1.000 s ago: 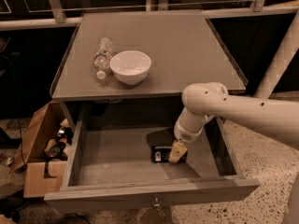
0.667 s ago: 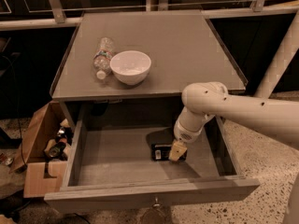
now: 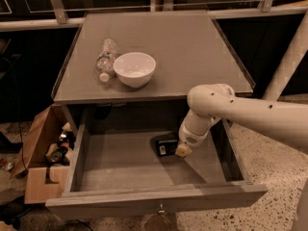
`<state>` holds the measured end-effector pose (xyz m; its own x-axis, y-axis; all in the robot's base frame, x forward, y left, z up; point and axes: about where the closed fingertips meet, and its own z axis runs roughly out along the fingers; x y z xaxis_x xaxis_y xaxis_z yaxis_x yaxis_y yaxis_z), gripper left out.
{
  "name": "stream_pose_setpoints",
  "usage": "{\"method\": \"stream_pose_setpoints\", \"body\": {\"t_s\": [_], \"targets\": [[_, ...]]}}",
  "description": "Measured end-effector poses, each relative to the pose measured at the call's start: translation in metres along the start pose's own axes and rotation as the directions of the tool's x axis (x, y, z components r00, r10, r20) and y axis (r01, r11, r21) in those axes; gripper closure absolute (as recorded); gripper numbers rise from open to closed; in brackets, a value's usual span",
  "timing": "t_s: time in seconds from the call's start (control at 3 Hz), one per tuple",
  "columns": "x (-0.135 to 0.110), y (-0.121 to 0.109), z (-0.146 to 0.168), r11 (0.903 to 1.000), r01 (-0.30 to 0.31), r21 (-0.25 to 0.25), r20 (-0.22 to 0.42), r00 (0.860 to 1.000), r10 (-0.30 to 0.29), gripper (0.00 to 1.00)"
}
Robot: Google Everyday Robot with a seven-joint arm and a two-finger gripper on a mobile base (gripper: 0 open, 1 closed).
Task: Pick rxbar chocolate from top drawer and place on counter
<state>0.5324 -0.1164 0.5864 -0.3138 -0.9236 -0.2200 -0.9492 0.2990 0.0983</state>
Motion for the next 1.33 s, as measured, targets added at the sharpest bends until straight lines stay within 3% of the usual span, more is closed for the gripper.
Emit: {"method": "stream_pose_setpoints", "body": {"t_s": [0.33,0.67,1.33], "targets": [[-0.002,0.001,-0.007,1.0,0.0,0.0,0.0,1.0,0.0,1.0],[0.002,0.018,-0.024,0.9988,-0.047,0.011,0.034,0.998,0.047,1.0],[0.004,0.05,-0.083,0.993,-0.094,0.071,0.121,0.989,0.085,1.0]]}}
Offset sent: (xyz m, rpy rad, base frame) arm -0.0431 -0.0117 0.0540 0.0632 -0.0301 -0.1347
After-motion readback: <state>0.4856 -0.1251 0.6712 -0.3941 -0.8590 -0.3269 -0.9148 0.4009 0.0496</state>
